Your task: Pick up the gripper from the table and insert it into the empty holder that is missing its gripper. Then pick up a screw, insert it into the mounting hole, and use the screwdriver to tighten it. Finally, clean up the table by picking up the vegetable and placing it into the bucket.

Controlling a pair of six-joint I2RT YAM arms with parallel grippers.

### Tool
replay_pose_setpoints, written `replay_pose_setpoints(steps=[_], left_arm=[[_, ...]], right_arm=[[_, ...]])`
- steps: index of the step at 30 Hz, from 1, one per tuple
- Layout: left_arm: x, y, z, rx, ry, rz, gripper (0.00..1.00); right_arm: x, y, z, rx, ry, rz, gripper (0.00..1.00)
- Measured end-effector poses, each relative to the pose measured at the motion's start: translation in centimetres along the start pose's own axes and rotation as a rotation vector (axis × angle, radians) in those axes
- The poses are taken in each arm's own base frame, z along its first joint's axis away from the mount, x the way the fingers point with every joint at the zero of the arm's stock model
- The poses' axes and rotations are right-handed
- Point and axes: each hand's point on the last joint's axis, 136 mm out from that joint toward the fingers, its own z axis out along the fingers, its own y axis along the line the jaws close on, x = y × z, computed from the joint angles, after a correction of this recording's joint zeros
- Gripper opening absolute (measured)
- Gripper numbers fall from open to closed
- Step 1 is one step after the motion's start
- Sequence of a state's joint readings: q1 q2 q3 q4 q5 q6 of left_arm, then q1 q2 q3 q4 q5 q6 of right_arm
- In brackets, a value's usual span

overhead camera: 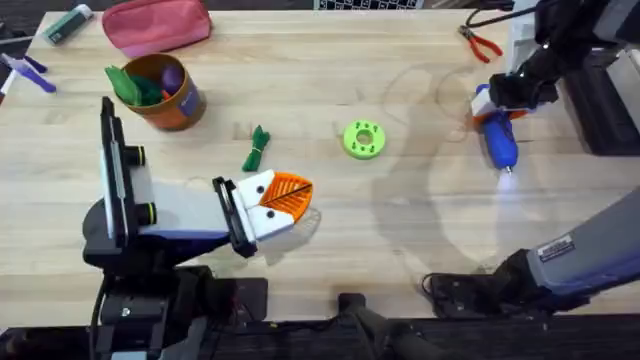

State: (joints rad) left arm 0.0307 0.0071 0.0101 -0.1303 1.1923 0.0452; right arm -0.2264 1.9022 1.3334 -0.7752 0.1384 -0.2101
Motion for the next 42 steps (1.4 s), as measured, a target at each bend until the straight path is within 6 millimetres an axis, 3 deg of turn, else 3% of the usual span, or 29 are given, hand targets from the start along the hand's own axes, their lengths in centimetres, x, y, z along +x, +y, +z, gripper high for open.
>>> replay_pose_setpoints(steps=[3, 5, 19, 27, 31, 37, 42], left_arm=[[0.0, 0.0, 0.0, 0.0, 0.0, 0.0, 0.007], [0.0, 0.0, 0.0, 0.0, 0.0, 0.0, 0.007], [0.0, 0.0, 0.0, 0.0, 0.0, 0.0, 0.007], [0.0, 0.0, 0.0, 0.0, 0.0, 0.0, 0.007], [0.0, 0.0, 0.0, 0.0, 0.0, 0.0, 0.007], [0.0, 0.0, 0.0, 0.0, 0.0, 0.0, 0.007], [0.0, 0.0, 0.0, 0.0, 0.0, 0.0, 0.007]], right_arm=[[-0.2, -0.2, 0.0, 0.006, -0.008, 0.001, 0.125], [-0.2, -0.2, 0.0, 0.005, -0.006, 0.003, 0.029], [0.1, 0.2, 0.1, 0.002, 0.007, -0.006, 0.024], [-1.6, 2.5, -1.2, -0.001, -0.036, -0.052, 0.024], [-3.5, 4.0, -4.9, 0.002, -0.141, -0.052, 0.024], [-7.3, 6.8, -15.0, -0.015, -0.423, -0.042, 0.024], [-7.5, 10.1, -22.2, -0.065, -0.607, -0.061, 0.024]])
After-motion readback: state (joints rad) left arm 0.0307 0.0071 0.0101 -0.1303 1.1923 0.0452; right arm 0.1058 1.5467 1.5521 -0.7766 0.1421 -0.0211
